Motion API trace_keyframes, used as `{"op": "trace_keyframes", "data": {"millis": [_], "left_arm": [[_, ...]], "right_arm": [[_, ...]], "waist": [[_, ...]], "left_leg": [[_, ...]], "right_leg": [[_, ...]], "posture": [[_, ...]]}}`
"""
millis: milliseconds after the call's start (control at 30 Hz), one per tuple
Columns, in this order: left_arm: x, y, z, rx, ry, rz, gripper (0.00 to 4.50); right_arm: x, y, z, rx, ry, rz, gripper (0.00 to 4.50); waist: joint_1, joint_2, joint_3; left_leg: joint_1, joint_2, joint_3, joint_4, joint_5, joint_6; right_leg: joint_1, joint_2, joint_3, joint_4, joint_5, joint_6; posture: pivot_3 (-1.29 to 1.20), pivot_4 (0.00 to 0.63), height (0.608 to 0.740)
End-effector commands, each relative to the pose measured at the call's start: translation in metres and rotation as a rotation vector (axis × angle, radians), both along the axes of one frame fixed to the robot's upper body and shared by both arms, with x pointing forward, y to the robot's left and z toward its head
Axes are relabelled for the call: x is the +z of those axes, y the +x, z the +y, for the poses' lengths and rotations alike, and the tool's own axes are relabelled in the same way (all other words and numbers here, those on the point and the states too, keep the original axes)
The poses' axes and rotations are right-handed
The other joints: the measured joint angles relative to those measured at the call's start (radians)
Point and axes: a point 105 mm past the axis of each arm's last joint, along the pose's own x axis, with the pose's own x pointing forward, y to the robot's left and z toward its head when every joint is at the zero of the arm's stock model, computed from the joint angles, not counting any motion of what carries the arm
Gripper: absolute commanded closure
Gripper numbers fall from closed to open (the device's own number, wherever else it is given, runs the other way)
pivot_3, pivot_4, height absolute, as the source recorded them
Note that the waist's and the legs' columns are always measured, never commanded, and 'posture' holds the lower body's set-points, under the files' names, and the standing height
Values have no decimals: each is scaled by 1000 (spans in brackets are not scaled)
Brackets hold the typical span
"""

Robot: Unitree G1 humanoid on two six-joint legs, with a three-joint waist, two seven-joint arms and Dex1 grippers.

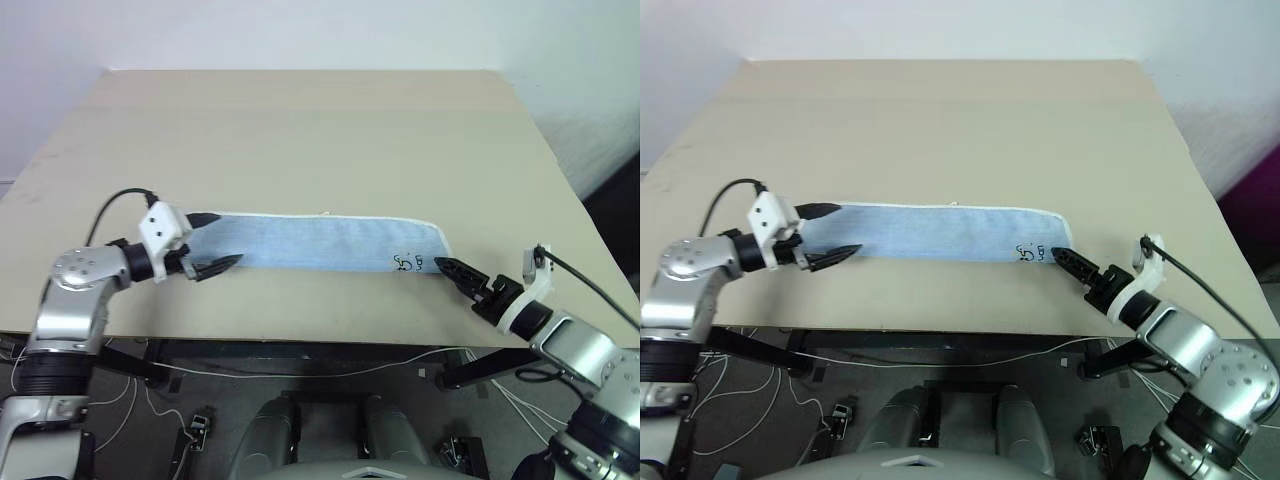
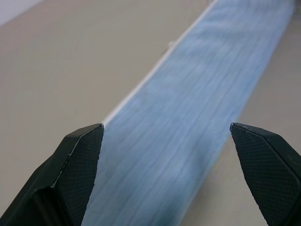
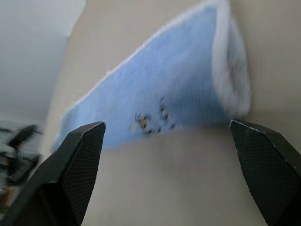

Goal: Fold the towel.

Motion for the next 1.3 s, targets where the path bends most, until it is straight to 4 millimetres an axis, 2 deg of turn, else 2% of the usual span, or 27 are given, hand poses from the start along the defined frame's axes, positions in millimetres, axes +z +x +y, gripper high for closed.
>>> {"op": "trace_keyframes", "data": {"millis": [33,267,467,700,900,1033,1300], "left_arm": [[8,-3,-17,-54,-24,-25,0],[11,-2,-28,-71,-50,-31,0],[14,1,-28,-60,-47,-52,0],[16,0,-28,-57,-51,-62,0],[14,1,-30,-60,-55,-61,0],[16,3,-32,-63,-56,-67,0],[16,4,-30,-61,-53,-67,0]], "right_arm": [[8,-2,10,-16,43,-9,81],[12,16,25,-89,140,60,81],[2,31,29,-158,182,125,81],[-11,28,19,-230,204,182,81],[-15,43,2,-341,219,180,81],[-9,48,8,-340,231,166,995],[8,48,12,-362,237,147,3841]], "waist": [[-4,0,0],[-19,0,0],[-20,0,0],[-25,-1,-1],[-24,-3,-2],[-21,-3,-3],[-23,-3,-2]], "left_leg": [[0,0,0,0,0,0],[1,1,0,0,0,0],[1,1,0,0,0,0],[2,1,0,0,0,0],[2,1,0,0,0,0],[4,1,0,0,0,0],[2,1,0,0,0,0]], "right_leg": [[0,0,0,0,0,0],[0,2,0,0,0,0],[0,3,0,0,0,0],[1,4,0,0,0,0],[3,3,0,0,0,0],[5,3,-1,-1,0,0],[2,3,0,-1,0,0]], "posture": [[0,150,740],[0,150,740],[0,150,740],[0,150,740],[0,150,740],[0,150,740],[0,150,740]]}}
